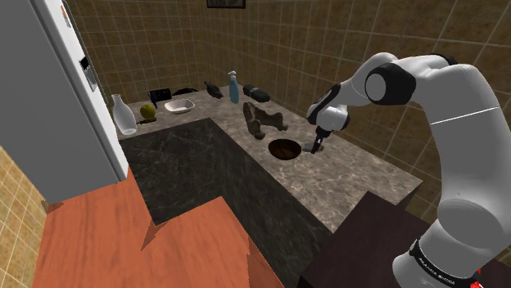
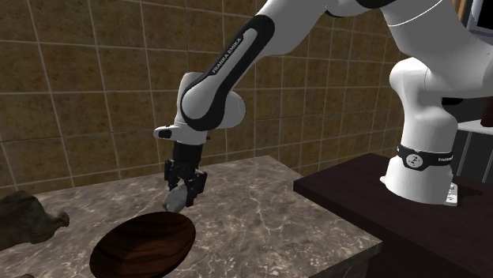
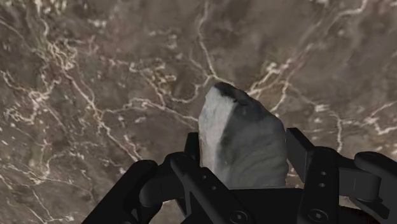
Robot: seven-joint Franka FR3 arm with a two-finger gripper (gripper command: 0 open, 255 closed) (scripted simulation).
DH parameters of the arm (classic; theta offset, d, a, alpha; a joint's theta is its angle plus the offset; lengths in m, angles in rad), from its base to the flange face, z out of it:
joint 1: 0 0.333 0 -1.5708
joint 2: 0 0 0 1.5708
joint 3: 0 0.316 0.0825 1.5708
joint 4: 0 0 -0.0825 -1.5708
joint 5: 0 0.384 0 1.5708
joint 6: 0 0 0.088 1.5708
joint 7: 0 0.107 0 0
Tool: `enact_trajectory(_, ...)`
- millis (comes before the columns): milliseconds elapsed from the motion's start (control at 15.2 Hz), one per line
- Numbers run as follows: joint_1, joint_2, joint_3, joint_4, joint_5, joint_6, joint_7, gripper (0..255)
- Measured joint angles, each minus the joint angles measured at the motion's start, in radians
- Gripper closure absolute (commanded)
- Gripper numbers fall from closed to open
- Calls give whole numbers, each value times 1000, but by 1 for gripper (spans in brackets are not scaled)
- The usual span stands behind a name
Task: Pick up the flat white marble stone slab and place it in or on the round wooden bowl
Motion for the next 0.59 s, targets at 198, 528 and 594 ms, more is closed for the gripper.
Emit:
enact_trajectory(198, 10, -32, -14, -12, -13, -20, 12, 255)
enact_trajectory(528, 27, -83, -38, -25, -38, -59, 35, 255)
enact_trajectory(594, 30, -98, -43, -34, -43, -65, 39, 255)
